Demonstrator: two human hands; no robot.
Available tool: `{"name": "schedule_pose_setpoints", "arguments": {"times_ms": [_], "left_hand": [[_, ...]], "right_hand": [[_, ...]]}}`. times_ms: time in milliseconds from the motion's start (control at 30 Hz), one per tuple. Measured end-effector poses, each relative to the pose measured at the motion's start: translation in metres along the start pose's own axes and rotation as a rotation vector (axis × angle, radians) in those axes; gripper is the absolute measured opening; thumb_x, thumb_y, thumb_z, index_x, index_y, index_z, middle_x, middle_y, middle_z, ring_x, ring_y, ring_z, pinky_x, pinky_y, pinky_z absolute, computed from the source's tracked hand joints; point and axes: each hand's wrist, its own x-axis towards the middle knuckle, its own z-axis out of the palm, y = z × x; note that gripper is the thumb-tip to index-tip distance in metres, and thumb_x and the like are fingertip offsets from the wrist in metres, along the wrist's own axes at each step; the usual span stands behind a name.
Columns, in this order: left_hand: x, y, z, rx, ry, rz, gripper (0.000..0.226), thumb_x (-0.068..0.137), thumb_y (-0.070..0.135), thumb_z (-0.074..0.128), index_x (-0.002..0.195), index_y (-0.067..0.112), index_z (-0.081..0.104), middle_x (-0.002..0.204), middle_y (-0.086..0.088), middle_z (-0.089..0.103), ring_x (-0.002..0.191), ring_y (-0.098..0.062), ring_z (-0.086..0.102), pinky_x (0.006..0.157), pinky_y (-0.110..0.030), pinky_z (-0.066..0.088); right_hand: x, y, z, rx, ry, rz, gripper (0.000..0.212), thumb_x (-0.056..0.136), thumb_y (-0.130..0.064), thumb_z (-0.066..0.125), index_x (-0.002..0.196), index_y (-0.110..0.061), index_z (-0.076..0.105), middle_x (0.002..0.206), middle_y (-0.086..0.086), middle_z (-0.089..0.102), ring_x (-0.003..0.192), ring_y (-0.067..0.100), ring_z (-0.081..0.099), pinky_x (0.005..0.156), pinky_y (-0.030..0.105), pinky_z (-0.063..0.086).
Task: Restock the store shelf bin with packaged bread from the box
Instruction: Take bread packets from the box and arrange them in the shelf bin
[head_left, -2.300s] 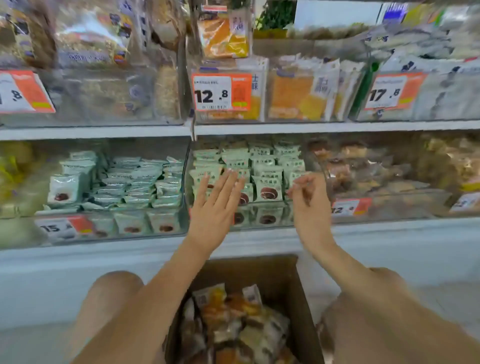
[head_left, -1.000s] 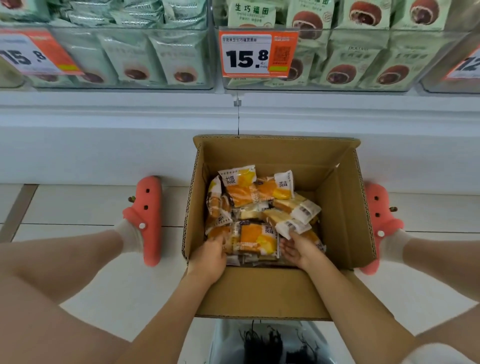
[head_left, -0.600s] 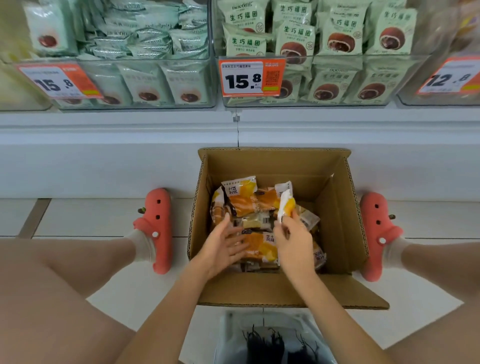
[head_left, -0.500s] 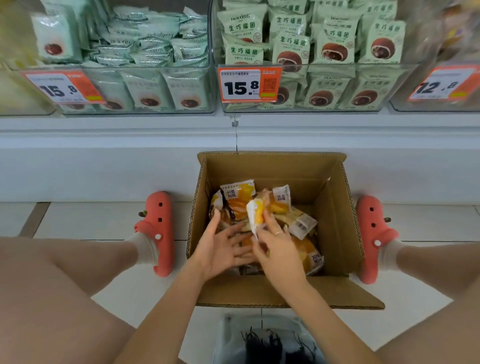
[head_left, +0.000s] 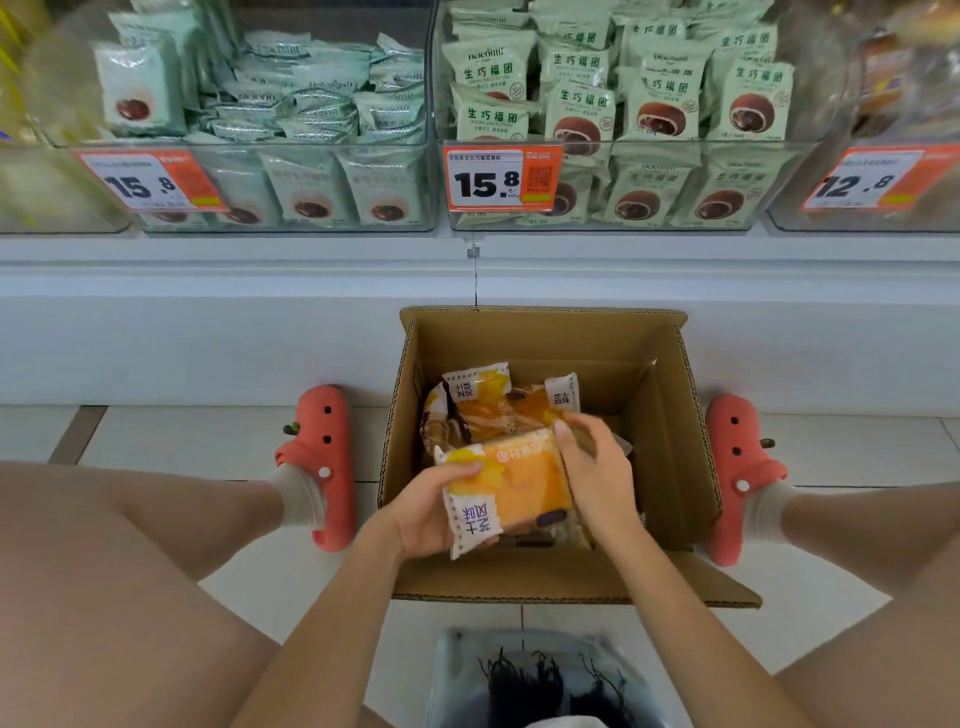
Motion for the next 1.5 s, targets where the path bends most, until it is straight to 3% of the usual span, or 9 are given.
{"name": "schedule_pose_setpoints", "arguments": {"times_ms": [100,267,367,533,600,833,1067,1167,1500], "left_hand": [[0.001,-0.002,0.004,0.010,0.009,-0.024,0.062,0.077,0.035,0.069,0.131,0.013,0.050,0.118,-0.020,0.063,0.105,-0.036,0.062,0.079,-0.046,0.056],[0.004,-0.002,0.009,0.014,0.152,0.104,0.058,0.080,0.060,0.050,0.122,0.020,0.060,0.114,-0.013,0.069,0.108,-0.031,0.064,0.090,-0.044,0.051],[0.003,0.003,0.012,0.004,0.216,0.128,0.056,0.087,0.063,0.040,0.115,0.019,0.062,0.104,-0.012,0.072,0.096,-0.028,0.069,0.080,-0.041,0.054],[0.005,0.008,0.024,0.060,0.468,0.131,0.062,0.090,0.065,0.035,0.098,0.010,0.061,0.063,-0.009,0.071,0.053,-0.019,0.069,0.044,-0.026,0.052],[0.006,0.010,0.024,-0.086,0.462,0.162,0.069,0.091,0.066,0.026,0.107,0.008,0.059,0.081,-0.015,0.072,0.069,-0.024,0.070,0.050,-0.032,0.053],[0.009,0.006,0.029,-0.266,0.167,0.314,0.062,0.099,0.054,0.015,0.141,0.017,0.042,0.130,-0.016,0.059,0.118,-0.029,0.056,0.096,-0.043,0.045],[-0.002,0.018,0.020,-0.105,0.020,0.235,0.084,0.081,0.075,0.032,0.131,0.010,0.050,0.121,-0.013,0.065,0.109,-0.031,0.063,0.098,-0.049,0.046],[0.000,0.012,0.033,0.032,0.061,0.230,0.055,0.081,0.047,0.057,0.126,0.017,0.055,0.112,-0.010,0.070,0.102,-0.028,0.067,0.086,-0.045,0.053],[-0.003,0.054,0.077,-0.349,0.069,0.656,0.070,0.071,0.029,0.079,0.132,0.007,0.052,0.125,-0.022,0.060,0.115,-0.037,0.058,0.100,-0.058,0.043]], "right_hand": [[0.004,0.014,-0.003,0.133,-0.094,0.152,0.022,0.097,-0.036,0.047,0.104,-0.019,0.059,0.098,-0.005,0.060,0.101,0.018,0.060,0.068,0.019,0.045],[-0.004,0.018,0.008,0.224,0.029,0.161,0.023,0.098,-0.031,0.046,0.082,-0.021,0.060,0.088,0.002,0.065,0.090,0.021,0.063,0.075,0.033,0.051],[-0.003,0.012,0.006,0.247,0.055,0.212,0.024,0.097,-0.032,0.048,0.085,-0.018,0.063,0.089,0.001,0.067,0.089,0.019,0.063,0.077,0.032,0.052],[-0.001,0.008,0.003,0.614,-0.041,0.785,0.027,0.093,-0.036,0.056,0.106,-0.014,0.058,0.101,0.011,0.067,0.094,0.028,0.065,0.085,0.046,0.054],[-0.005,0.002,0.002,0.774,-0.137,0.843,0.027,0.095,-0.042,0.050,0.101,-0.016,0.055,0.102,0.015,0.065,0.094,0.030,0.064,0.077,0.046,0.054],[-0.011,-0.010,0.017,1.027,-0.242,0.737,0.036,0.087,-0.027,0.064,0.118,-0.012,0.054,0.115,0.015,0.065,0.106,0.031,0.060,0.074,0.046,0.053],[0.010,-0.032,-0.028,0.568,-0.462,0.508,0.027,0.094,-0.028,0.054,0.118,-0.015,0.056,0.100,0.009,0.072,0.087,0.022,0.071,0.066,0.033,0.057],[0.008,-0.040,-0.030,0.348,-0.603,0.451,0.033,0.094,-0.046,0.048,0.109,-0.018,0.061,0.090,0.004,0.073,0.083,0.021,0.070,0.070,0.034,0.055],[0.002,-0.072,-0.019,0.985,-0.521,0.322,0.077,0.076,-0.050,0.070,0.136,-0.008,0.047,0.132,0.020,0.055,0.123,0.037,0.052,0.104,0.056,0.039]]}}
